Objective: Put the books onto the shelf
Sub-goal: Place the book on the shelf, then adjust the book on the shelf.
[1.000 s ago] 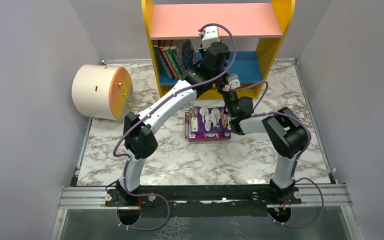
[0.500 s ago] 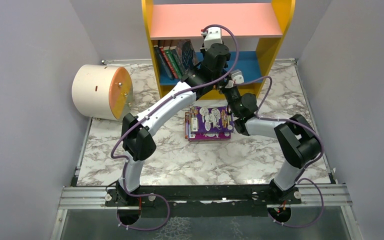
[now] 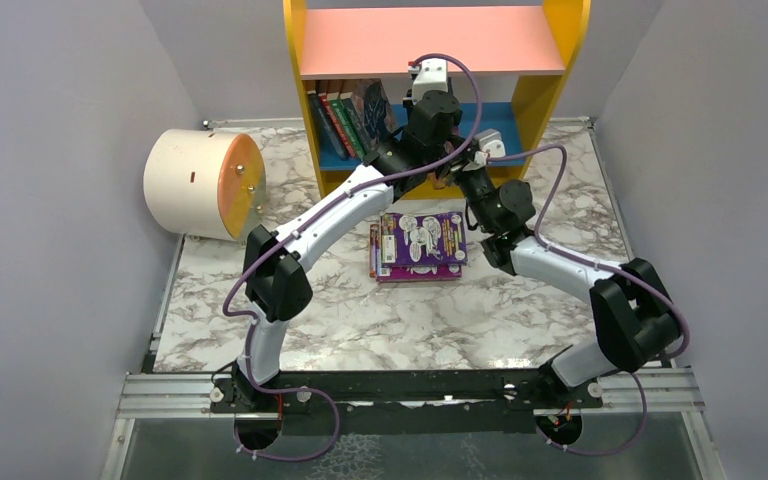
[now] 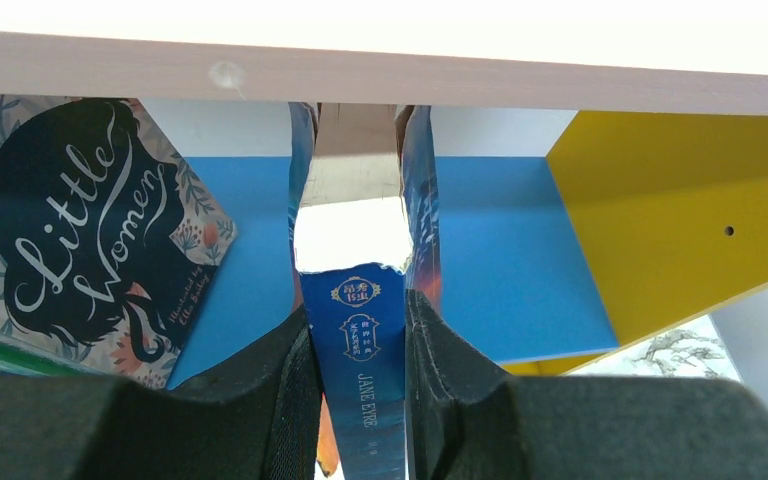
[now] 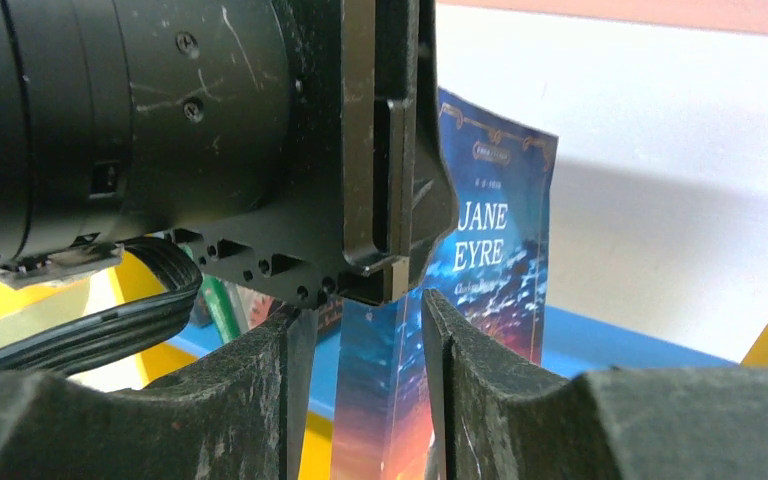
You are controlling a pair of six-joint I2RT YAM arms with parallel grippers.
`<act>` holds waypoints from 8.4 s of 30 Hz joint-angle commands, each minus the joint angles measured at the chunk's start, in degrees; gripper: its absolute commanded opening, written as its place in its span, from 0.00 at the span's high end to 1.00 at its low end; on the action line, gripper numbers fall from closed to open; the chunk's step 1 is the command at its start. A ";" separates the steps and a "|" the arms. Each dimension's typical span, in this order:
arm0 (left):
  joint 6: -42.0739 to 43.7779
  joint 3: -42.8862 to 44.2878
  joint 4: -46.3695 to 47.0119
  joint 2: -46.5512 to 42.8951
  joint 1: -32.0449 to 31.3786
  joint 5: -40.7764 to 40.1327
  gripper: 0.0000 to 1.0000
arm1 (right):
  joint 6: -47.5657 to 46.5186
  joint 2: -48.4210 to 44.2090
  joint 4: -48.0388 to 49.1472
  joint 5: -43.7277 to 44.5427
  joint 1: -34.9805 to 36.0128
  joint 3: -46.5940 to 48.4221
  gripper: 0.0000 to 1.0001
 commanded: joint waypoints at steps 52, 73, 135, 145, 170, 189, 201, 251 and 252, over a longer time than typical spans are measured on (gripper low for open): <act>4.85 -0.64 4.51 -6.51 -2.94 -1.67 1.00 | 9.72 9.10 -11.21 11.56 3.08 2.84 0.99; 11.43 -9.65 11.05 -10.25 -1.13 -2.95 1.00 | 2.89 21.56 5.13 17.15 3.52 9.05 0.99; 6.11 -22.77 12.68 -15.39 15.51 6.87 1.00 | -5.00 32.88 -4.64 17.32 8.70 28.15 0.99; 5.65 -22.92 11.98 -15.17 15.89 5.99 1.00 | -5.79 32.70 -6.89 18.21 8.70 28.96 0.90; 5.83 -21.86 9.10 -16.17 16.31 3.00 0.68 | -6.72 29.16 -5.42 18.71 8.70 26.03 0.60; 5.13 -23.09 7.54 -20.39 16.31 3.05 0.55 | -6.81 27.21 -4.88 18.19 8.70 23.37 0.58; 4.95 -24.14 7.25 -21.42 16.31 1.81 0.55 | -6.28 25.75 -3.10 15.40 8.70 19.65 0.58; 1.19 -48.79 10.41 -46.75 16.31 -0.66 0.15 | 6.10 19.41 -38.68 17.13 -0.83 28.78 0.50; 1.10 -49.52 10.61 -47.42 16.31 -0.36 0.15 | 5.99 20.27 -38.52 17.21 -1.09 29.25 0.50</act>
